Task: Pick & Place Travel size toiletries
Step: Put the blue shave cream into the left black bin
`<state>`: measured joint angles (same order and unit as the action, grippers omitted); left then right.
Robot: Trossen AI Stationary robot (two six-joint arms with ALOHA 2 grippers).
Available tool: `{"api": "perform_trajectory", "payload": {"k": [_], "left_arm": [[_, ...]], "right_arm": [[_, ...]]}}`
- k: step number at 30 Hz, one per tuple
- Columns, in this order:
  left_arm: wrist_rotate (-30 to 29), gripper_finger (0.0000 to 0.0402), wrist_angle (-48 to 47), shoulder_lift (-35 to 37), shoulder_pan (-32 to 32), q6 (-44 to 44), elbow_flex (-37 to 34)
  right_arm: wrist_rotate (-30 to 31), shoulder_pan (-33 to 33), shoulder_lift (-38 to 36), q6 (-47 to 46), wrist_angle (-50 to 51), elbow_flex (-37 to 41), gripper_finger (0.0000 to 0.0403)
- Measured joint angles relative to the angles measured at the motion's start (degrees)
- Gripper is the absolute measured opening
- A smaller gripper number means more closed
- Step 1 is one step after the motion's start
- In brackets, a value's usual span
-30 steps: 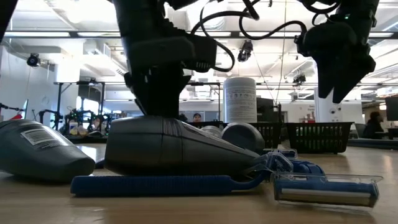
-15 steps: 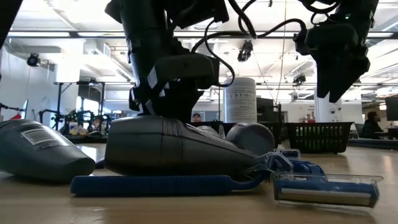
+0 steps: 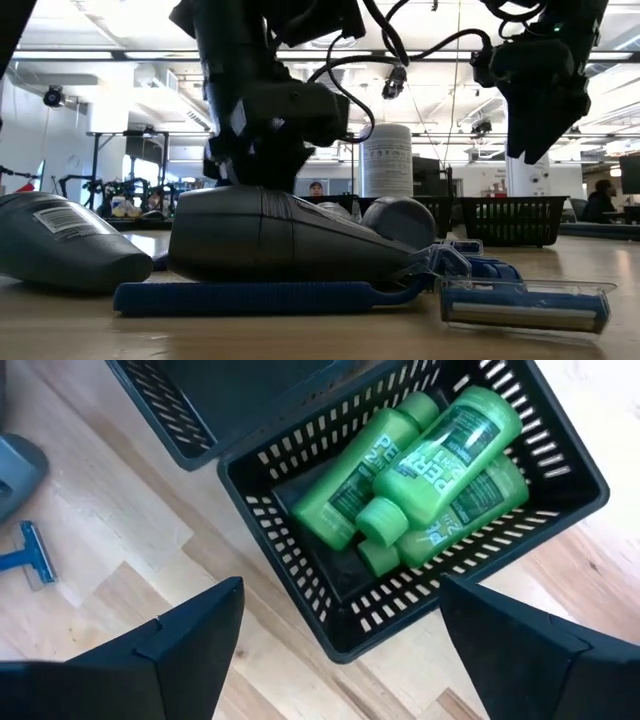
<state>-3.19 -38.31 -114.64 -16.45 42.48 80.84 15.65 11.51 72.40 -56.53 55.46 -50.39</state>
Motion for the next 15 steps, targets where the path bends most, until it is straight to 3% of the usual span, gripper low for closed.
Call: {"api": "perform_trajectory", "payload": {"k": [5, 11, 15], "left_arm": [[-1.02, 0.0127, -5.92, 4.94, 1.19, 7.55, 0.98], [-14.87, 0.0127, -13.25, 17.56, 5.45, 16.43, 0.49], [-21.32, 0.0133, -19.19, 23.82, 12.43, 16.18, 0.44]], "right_arm": [[0.84, 0.00, -1.42, 0.24, -1.19, -0.63, 0.0344], [2.52, -0.03, -4.52, 0.66, -1.83, -0.70, 0.0356], [2.80, -0.08, -5.63, 0.63, -2.10, -0.70, 0.0359]]}}
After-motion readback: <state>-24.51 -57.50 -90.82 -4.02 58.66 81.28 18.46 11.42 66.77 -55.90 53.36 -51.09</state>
